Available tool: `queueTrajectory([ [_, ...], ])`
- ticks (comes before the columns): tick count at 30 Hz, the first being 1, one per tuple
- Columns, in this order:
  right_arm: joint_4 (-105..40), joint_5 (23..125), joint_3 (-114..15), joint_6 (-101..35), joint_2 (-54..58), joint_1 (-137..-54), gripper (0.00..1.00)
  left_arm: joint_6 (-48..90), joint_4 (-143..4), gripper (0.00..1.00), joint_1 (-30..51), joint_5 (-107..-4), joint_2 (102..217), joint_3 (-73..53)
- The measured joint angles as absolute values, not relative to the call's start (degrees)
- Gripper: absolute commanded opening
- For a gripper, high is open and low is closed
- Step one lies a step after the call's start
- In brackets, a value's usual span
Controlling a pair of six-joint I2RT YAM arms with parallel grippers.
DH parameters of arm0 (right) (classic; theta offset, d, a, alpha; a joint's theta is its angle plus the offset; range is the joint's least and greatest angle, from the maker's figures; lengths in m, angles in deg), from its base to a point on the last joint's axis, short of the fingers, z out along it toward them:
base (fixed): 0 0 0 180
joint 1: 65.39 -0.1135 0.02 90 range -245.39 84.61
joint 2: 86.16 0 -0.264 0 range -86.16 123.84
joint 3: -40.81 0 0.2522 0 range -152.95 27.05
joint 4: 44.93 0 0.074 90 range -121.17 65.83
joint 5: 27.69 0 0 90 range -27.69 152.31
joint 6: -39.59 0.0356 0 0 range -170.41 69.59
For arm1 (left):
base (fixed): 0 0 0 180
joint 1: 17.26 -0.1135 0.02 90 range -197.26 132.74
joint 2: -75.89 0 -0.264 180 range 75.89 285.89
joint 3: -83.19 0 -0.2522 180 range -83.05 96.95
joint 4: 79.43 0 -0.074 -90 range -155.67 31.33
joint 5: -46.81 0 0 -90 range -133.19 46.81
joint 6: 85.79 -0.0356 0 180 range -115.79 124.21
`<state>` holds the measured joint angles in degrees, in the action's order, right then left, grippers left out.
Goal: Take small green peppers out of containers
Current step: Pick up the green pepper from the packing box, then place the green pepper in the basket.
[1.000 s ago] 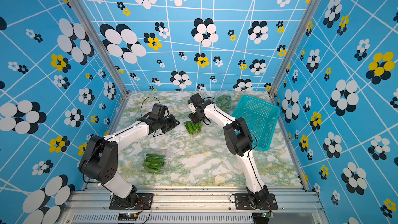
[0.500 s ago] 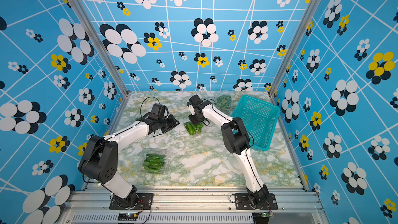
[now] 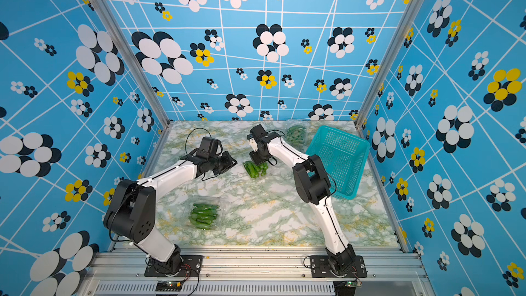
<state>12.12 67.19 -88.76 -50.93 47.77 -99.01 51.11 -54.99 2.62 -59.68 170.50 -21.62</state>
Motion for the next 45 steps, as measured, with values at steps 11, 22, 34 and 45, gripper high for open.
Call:
queueTrajectory([
  [11, 13.43, 67.35, -87.55, -49.92, 31.22, -95.14, 0.00, 51.00, -54.16, 0.29, 3.23, -59.64, 170.50, -20.90],
  [22, 9.04, 65.56, -66.02, -43.30, 13.15, -76.41, 0.00, 48.51, -47.80, 0.29, 9.54, -56.93, 170.87, -11.74],
  [34, 5.12, 58.34, -50.88, -36.57, 12.05, -68.13, 0.03, 45.08, -38.20, 0.29, 18.02, -46.94, 175.72, -2.54],
  [45, 3.94, 52.11, -49.15, -32.85, 15.20, -68.13, 0.43, 43.94, -33.31, 0.30, 20.17, -40.38, 176.22, -1.97],
])
